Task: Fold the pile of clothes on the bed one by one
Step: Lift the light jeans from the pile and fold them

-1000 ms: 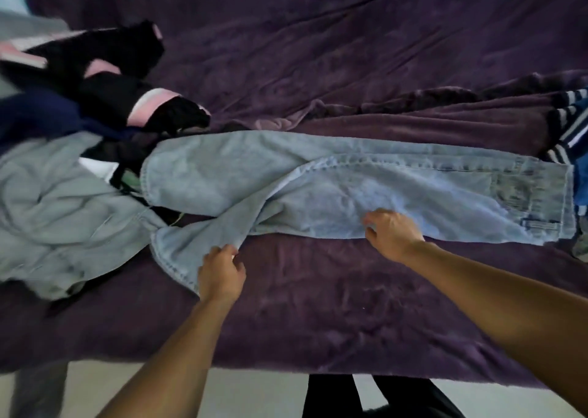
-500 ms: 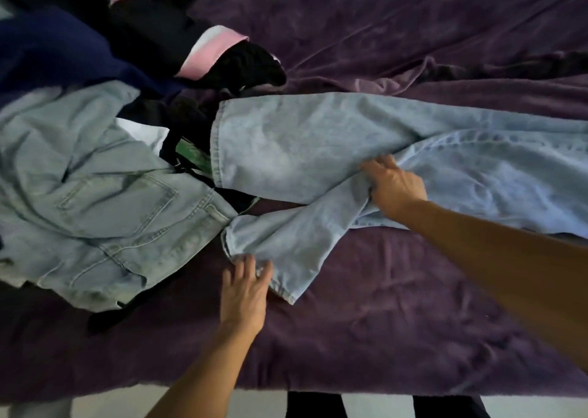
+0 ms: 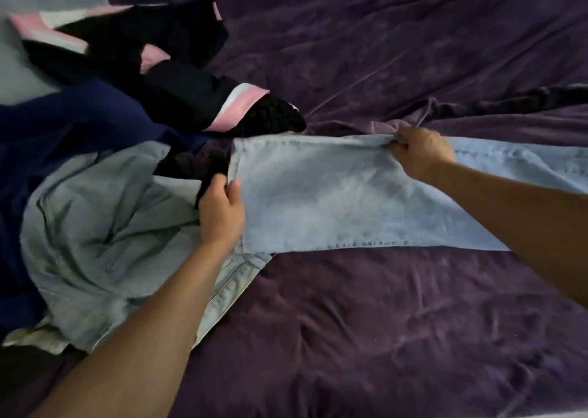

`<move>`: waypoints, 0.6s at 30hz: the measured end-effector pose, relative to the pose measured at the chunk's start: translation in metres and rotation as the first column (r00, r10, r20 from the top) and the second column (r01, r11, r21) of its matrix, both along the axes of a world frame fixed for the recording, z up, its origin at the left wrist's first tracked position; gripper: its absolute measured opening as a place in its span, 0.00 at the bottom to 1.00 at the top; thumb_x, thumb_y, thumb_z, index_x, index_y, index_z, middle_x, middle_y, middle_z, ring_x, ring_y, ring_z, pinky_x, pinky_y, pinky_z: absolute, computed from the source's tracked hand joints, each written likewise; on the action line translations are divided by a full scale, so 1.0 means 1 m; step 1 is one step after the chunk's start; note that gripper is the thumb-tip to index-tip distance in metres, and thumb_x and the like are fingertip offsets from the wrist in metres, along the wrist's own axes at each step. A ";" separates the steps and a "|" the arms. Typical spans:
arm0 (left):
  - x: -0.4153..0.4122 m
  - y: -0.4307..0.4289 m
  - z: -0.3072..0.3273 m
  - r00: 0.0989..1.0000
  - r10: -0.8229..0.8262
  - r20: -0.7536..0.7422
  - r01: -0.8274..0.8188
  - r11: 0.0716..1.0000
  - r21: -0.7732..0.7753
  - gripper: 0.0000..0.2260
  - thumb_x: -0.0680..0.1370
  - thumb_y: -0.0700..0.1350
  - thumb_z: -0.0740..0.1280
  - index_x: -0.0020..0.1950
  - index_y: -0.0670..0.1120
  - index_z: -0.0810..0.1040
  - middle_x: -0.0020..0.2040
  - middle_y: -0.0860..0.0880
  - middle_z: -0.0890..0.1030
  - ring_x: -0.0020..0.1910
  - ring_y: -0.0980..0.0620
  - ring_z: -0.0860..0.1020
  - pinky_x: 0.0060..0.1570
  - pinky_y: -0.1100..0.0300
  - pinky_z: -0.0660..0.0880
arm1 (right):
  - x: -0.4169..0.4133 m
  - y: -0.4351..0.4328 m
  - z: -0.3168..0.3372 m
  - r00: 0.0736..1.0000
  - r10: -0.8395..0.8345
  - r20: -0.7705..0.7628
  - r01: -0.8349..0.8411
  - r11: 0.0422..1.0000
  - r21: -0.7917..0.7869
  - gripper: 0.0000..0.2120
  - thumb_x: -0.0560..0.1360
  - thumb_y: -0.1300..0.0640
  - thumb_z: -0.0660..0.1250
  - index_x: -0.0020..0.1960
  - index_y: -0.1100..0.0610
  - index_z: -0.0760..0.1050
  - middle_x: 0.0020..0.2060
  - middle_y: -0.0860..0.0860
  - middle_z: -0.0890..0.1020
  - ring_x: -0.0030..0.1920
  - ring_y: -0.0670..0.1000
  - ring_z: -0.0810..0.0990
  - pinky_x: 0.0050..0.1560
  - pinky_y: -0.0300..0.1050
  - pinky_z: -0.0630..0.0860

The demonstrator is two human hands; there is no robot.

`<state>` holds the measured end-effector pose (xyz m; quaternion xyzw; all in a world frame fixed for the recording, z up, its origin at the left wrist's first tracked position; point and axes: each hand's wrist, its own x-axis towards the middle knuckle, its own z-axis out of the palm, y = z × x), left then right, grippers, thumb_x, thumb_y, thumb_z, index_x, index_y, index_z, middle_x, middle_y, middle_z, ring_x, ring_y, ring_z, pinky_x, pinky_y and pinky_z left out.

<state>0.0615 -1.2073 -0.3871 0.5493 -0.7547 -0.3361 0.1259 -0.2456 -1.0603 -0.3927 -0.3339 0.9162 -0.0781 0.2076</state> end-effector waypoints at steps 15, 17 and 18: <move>-0.026 -0.001 -0.089 0.907 0.409 0.100 -0.410 0.805 0.429 0.23 0.66 0.55 0.77 0.53 0.43 0.76 0.49 0.46 0.81 0.42 0.48 0.80 0.40 0.58 0.76 | 0.065 0.040 -0.115 0.952 0.307 0.017 -0.302 0.926 0.228 0.30 0.82 0.47 0.51 0.79 0.50 0.42 0.78 0.53 0.42 0.78 0.55 0.41 0.73 0.57 0.53; -0.026 -0.002 -0.092 0.920 0.383 0.086 -0.387 0.846 0.368 0.20 0.66 0.54 0.77 0.49 0.43 0.78 0.47 0.45 0.82 0.42 0.46 0.81 0.42 0.54 0.79 | 0.064 0.037 -0.128 0.947 0.320 0.022 -0.315 0.915 0.251 0.30 0.82 0.46 0.49 0.79 0.50 0.38 0.78 0.53 0.39 0.78 0.54 0.39 0.73 0.57 0.53; -0.028 -0.001 -0.090 0.925 0.370 0.089 -0.378 0.864 0.332 0.20 0.67 0.53 0.77 0.49 0.42 0.78 0.47 0.44 0.82 0.44 0.45 0.82 0.45 0.51 0.80 | 0.063 0.037 -0.130 0.944 0.327 0.037 -0.324 0.908 0.264 0.30 0.82 0.46 0.49 0.78 0.49 0.38 0.78 0.53 0.39 0.78 0.54 0.39 0.73 0.57 0.53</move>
